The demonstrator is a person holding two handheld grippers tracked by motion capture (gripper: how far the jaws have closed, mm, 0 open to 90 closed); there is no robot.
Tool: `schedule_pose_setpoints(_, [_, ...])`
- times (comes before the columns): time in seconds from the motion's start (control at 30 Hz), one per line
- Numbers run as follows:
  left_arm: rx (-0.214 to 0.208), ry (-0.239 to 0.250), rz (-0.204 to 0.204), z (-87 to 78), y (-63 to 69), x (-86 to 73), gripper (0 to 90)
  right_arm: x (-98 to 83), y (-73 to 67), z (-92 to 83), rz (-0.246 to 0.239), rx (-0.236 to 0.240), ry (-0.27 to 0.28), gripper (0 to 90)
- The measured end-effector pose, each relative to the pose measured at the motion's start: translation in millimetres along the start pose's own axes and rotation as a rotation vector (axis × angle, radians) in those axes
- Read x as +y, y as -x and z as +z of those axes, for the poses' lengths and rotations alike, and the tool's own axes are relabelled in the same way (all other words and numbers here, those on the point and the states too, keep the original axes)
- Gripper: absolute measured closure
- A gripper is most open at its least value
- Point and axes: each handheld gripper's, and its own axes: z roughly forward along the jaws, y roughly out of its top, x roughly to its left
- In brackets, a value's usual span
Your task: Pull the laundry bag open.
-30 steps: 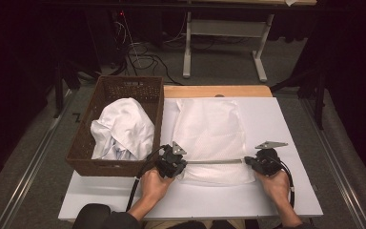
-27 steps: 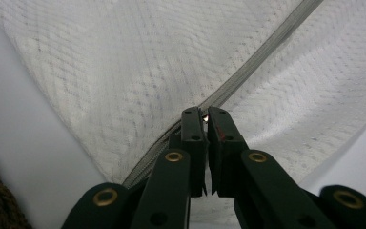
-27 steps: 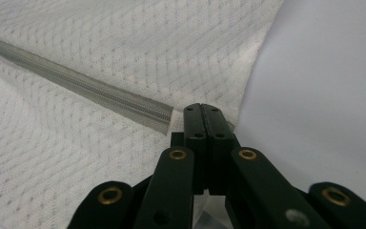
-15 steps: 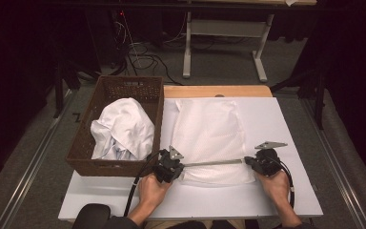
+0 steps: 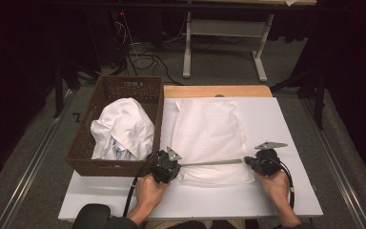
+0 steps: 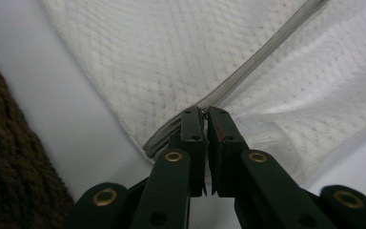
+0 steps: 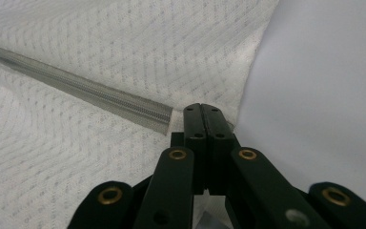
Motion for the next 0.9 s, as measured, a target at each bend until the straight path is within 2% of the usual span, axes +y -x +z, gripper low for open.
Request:
schedule_pose_setpoints(0.13, [0.034,0.003,0.019,-3.9,1.5,-1.9,85.5,-0.3,-0.1,-0.5,0.007,0.001,0.0,90.0])
schedule_pose_setpoints(0.27, [0.036,0.004,0.023,-4.5,1.6,-2.2,85.4,-0.4,-0.2,-0.3,0.008,-0.002,0.001,90.0])
schedule_pose_setpoints(0.47, [0.019,0.014,0.017,-4.7,1.2,-1.9,82.5,0.1,-1.1,-0.8,-0.003,-0.006,-0.001,90.0])
schedule_pose_setpoints(0.5, [0.009,0.019,0.011,-4.8,1.2,-1.8,81.1,0.1,-1.0,-0.9,-0.004,-0.006,-0.001,90.0])
schedule_pose_setpoints(0.53, [-0.002,0.024,0.01,-4.8,1.1,-1.8,74.5,0.4,-1.7,-1.3,-0.016,-0.012,0.0,88.5])
schedule_pose_setpoints(0.57, [-0.011,0.03,0.012,-5.0,1.1,-2.1,74.5,0.4,-1.7,-1.3,-0.016,-0.012,0.0,88.5])
schedule_pose_setpoints(0.6, [-0.011,0.036,0.014,-6.0,2.3,-2.4,67.8,0.4,-3.0,-2.1,-0.023,-0.019,-0.001,85.9])
schedule_pose_setpoints(0.7, [-0.025,0.048,0.017,-7.5,3.4,-2.0,64.0,0.1,-3.2,-2.6,-0.025,-0.012,0.002,82.3])
schedule_pose_setpoints(0.77, [-0.041,0.054,0.021,-8.6,4.2,-0.9,61.8,-0.6,-3.5,-3.1,-0.024,0.015,0.007,72.1])
schedule_pose_setpoints(0.87, [-0.069,0.068,0.015,-9.0,6.0,0.3,57.5,-1.0,-10.4,-3.9,-0.056,0.014,0.013,63.3])
schedule_pose_setpoints(0.9, [-0.069,0.068,0.015,-9.0,6.0,0.3,56.4,-1.0,-10.4,-3.9,-0.056,0.014,0.013,63.3])
